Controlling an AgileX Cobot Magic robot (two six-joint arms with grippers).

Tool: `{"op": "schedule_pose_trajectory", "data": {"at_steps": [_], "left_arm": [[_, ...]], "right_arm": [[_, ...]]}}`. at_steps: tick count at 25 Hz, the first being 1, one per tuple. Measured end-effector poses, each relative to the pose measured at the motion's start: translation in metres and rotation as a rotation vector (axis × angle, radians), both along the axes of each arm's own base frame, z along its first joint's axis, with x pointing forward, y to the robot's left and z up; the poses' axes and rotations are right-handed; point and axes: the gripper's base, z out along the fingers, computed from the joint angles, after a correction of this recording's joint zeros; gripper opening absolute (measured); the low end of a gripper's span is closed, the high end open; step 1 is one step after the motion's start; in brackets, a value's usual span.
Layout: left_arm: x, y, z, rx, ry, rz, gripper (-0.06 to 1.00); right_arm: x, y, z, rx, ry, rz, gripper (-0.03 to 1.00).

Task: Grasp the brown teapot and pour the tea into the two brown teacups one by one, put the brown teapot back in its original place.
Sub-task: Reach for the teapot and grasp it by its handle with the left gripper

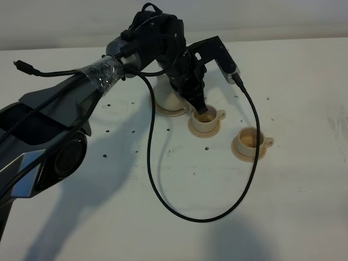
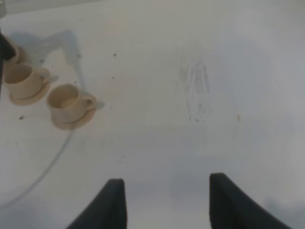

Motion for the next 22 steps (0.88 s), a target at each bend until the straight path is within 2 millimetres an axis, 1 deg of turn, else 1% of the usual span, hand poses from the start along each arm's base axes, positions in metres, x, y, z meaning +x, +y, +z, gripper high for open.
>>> {"op": "schedule_pose_trajectory", "data": {"at_steps": [4, 22], "left_arm": [[-0.002, 0.005, 0.010, 0.043, -0.007, -0.011, -0.05], [-0.010, 0.013, 0.011, 0.135, 0.070, -0.030, -0.05]], "right_arm": [[0.000, 0.000, 0.000, 0.001, 0.000, 0.000, 0.41], [0.000, 0.000, 0.000, 0.000, 0.000, 0.000, 0.41]]}}
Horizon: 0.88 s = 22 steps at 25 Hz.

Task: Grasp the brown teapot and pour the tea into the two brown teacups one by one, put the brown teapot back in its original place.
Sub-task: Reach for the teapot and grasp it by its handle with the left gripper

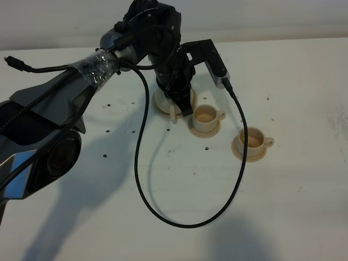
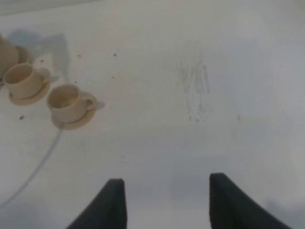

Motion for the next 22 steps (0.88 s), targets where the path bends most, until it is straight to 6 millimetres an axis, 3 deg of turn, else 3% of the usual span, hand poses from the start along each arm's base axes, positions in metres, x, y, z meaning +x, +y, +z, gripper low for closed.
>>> {"op": "schedule_pose_trajectory", "data": {"at_steps": [8, 17, 19, 22], "left_arm": [[0.001, -0.002, 0.001, -0.023, -0.014, 0.004, -0.05], [0.003, -0.014, 0.005, -0.167, -0.025, 0.046, -0.05], [0.002, -0.013, 0.013, -0.183, -0.026, 0.092, -0.05], [-0.003, -0.008, 0.042, -0.191, -0.041, 0.181, -0.04]], "right_arm": [[0.000, 0.000, 0.000, 0.001, 0.000, 0.000, 0.41], [0.000, 0.000, 0.000, 0.001, 0.000, 0.000, 0.41], [0.000, 0.000, 0.000, 0.001, 0.000, 0.000, 0.41], [0.000, 0.000, 0.000, 0.000, 0.000, 0.000, 0.41]]}}
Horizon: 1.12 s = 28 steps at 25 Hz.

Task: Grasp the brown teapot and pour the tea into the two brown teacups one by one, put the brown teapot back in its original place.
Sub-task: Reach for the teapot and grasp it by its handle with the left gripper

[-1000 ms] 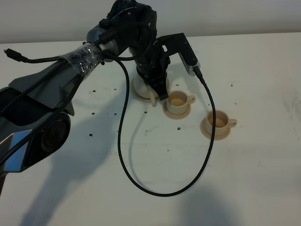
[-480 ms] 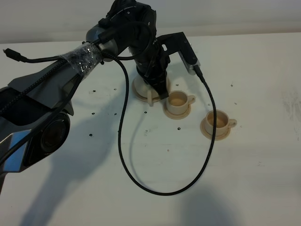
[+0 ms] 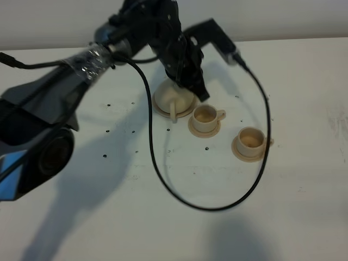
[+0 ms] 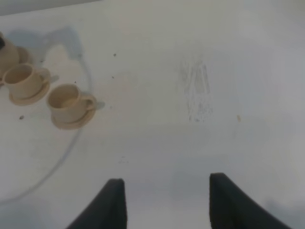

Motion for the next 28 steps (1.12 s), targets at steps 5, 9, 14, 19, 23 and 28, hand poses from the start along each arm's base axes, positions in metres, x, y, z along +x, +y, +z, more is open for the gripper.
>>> {"op": "schedule_pose_trajectory", "data": {"at_steps": [5, 9, 14, 19, 23, 28], "left_arm": [[-0.017, 0.020, 0.049, 0.060, 0.030, 0.174, 0.09], [-0.018, 0.023, 0.058, 0.028, 0.043, 0.326, 0.33], [-0.020, 0.019, 0.057, 0.004, 0.070, 0.549, 0.53], [-0.027, 0.010, 0.055, -0.007, 0.086, 0.673, 0.49], [-0.031, 0.010, 0.035, 0.035, 0.140, 0.731, 0.41], [-0.034, 0.018, 0.015, 0.122, 0.151, 0.746, 0.39]], "right_arm": [[0.000, 0.000, 0.000, 0.001, 0.000, 0.000, 0.41], [0.000, 0.000, 0.000, 0.001, 0.000, 0.000, 0.41], [0.000, 0.000, 0.000, 0.001, 0.000, -0.001, 0.41], [0.000, 0.000, 0.000, 0.001, 0.000, -0.001, 0.41], [0.000, 0.000, 0.000, 0.001, 0.000, -0.002, 0.41], [0.000, 0.000, 0.000, 0.001, 0.000, -0.002, 0.41]]}}
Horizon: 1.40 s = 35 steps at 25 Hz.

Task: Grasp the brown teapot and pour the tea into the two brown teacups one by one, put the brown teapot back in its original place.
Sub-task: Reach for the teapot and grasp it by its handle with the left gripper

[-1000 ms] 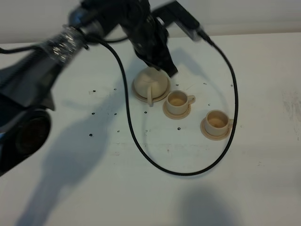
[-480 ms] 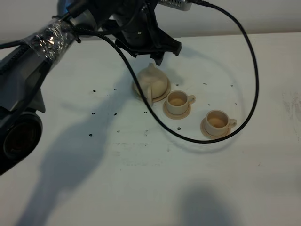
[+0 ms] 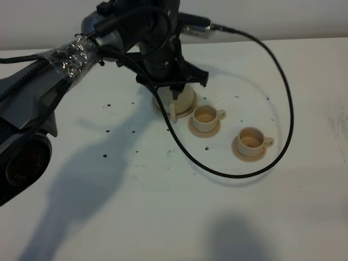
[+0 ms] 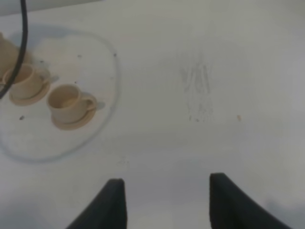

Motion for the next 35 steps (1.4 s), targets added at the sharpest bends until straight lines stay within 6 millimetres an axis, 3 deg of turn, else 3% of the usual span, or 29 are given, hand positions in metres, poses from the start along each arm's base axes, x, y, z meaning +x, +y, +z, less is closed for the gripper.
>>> {"op": "schedule_pose_trajectory", "data": {"at_steps": [7, 15, 23, 35], "left_arm": [[0.004, 0.007, -0.003, 0.052, -0.023, 0.004, 0.39], [0.008, 0.001, -0.041, 0.053, 0.072, 0.019, 0.39], [0.011, -0.003, -0.046, 0.022, 0.051, 0.016, 0.39], [0.018, -0.010, -0.070, -0.026, 0.033, 0.036, 0.39]], "right_arm": [[0.000, 0.000, 0.000, 0.000, 0.000, 0.000, 0.41], [0.000, 0.000, 0.000, 0.000, 0.000, 0.000, 0.41], [0.000, 0.000, 0.000, 0.001, 0.000, 0.000, 0.41], [0.000, 0.000, 0.000, 0.001, 0.000, 0.000, 0.41]]}}
